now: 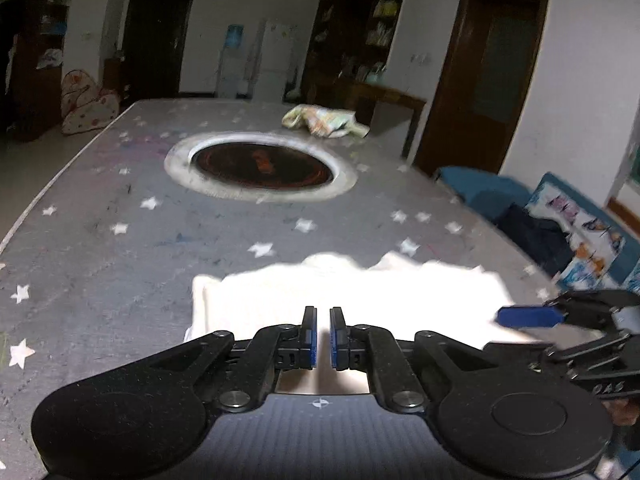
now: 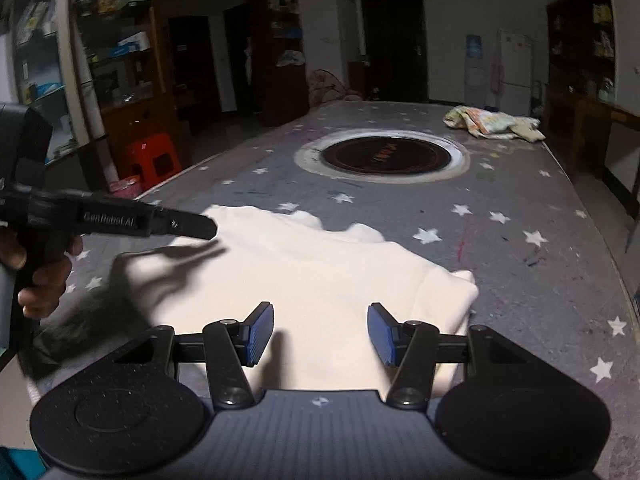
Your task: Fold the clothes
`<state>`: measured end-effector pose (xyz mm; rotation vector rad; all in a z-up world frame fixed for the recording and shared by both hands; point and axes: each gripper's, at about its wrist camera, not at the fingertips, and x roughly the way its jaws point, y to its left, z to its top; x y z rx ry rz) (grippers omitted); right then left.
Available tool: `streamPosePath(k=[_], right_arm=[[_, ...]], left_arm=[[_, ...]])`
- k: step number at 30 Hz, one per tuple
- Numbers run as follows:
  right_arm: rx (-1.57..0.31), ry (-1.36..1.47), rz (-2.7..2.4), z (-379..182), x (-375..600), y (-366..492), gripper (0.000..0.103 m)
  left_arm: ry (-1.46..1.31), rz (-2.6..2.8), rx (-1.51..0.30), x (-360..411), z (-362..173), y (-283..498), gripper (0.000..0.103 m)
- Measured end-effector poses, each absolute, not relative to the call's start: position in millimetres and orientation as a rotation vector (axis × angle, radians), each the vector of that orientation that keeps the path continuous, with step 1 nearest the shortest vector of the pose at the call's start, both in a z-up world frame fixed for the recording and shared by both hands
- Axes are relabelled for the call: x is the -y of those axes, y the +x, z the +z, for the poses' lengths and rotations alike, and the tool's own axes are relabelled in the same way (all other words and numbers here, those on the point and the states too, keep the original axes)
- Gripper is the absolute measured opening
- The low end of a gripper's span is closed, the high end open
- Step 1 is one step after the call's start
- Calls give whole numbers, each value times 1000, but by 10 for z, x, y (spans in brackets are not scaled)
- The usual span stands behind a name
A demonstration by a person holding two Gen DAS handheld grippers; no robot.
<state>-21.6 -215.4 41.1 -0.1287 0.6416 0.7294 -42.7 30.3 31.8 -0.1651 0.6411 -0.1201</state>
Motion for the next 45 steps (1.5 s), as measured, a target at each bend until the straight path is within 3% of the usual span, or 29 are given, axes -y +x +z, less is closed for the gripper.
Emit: streamPosePath(k=[20, 38, 45], right_arm=[[-695, -112, 627, 288, 2144, 279, 52], [-680, -112, 640, 368, 1996, 284, 52], [-693, -152, 665, 338, 1946, 190, 58]], left_arm=[[-263, -59, -673, -659, 196, -46, 8], [-254, -70, -684, -484, 193, 227, 11], [-224, -63, -682, -439, 216, 183, 15]])
